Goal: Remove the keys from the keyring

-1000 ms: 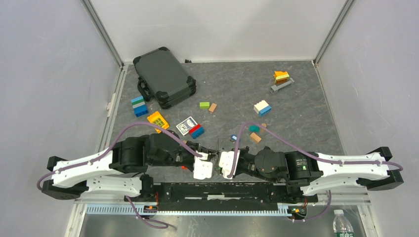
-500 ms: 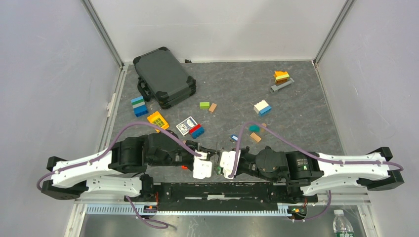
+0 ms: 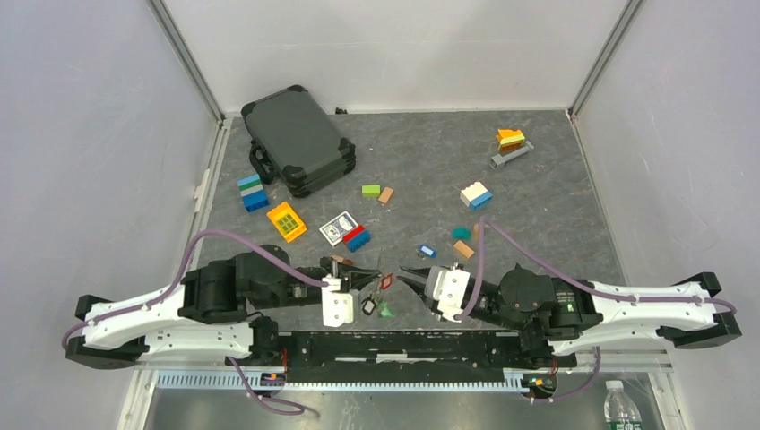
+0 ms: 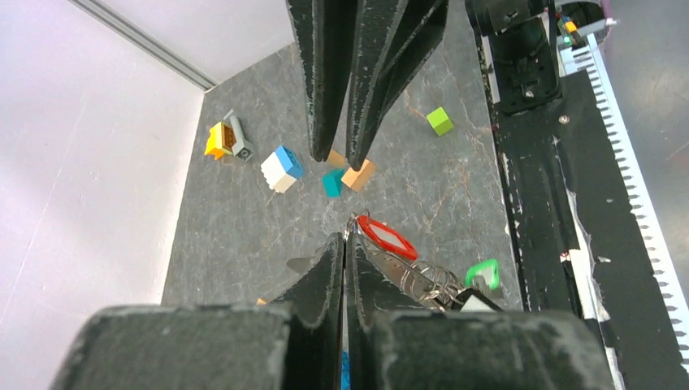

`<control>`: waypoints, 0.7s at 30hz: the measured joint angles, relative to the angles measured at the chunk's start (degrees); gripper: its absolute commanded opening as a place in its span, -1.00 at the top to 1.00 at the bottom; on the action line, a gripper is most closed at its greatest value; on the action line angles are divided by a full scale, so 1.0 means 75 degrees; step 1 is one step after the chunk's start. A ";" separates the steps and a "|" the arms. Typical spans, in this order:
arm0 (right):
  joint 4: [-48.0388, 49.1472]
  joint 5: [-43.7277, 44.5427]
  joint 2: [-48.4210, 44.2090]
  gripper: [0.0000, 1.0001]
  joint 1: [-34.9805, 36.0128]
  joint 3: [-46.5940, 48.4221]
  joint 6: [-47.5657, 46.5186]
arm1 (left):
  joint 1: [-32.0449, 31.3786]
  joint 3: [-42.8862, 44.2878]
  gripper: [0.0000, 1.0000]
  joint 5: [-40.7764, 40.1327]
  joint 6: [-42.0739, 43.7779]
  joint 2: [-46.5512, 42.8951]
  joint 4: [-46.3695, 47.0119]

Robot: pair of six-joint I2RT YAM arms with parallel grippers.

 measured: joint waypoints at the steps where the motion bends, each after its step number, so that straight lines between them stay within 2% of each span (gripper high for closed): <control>1: 0.0070 -0.0026 -0.0020 0.50 0.0000 -0.0029 0.0006 | 0.0000 -0.0035 0.95 0.0000 -0.0017 -0.0052 0.0064; 10: 0.0618 -0.0420 -0.0012 0.48 0.0000 -0.0242 0.0026 | 0.0000 -0.0195 0.95 0.0131 -0.0184 -0.0221 0.0478; 14: 0.0743 -0.0542 0.0047 0.56 0.0000 -0.0286 0.0044 | 0.0000 -0.0195 0.95 0.0213 -0.0210 -0.0207 0.0507; 21: 0.0898 -0.0606 0.0181 0.56 0.0000 -0.0318 0.0044 | 0.0000 -0.0195 0.95 0.0356 -0.0213 -0.0210 0.0507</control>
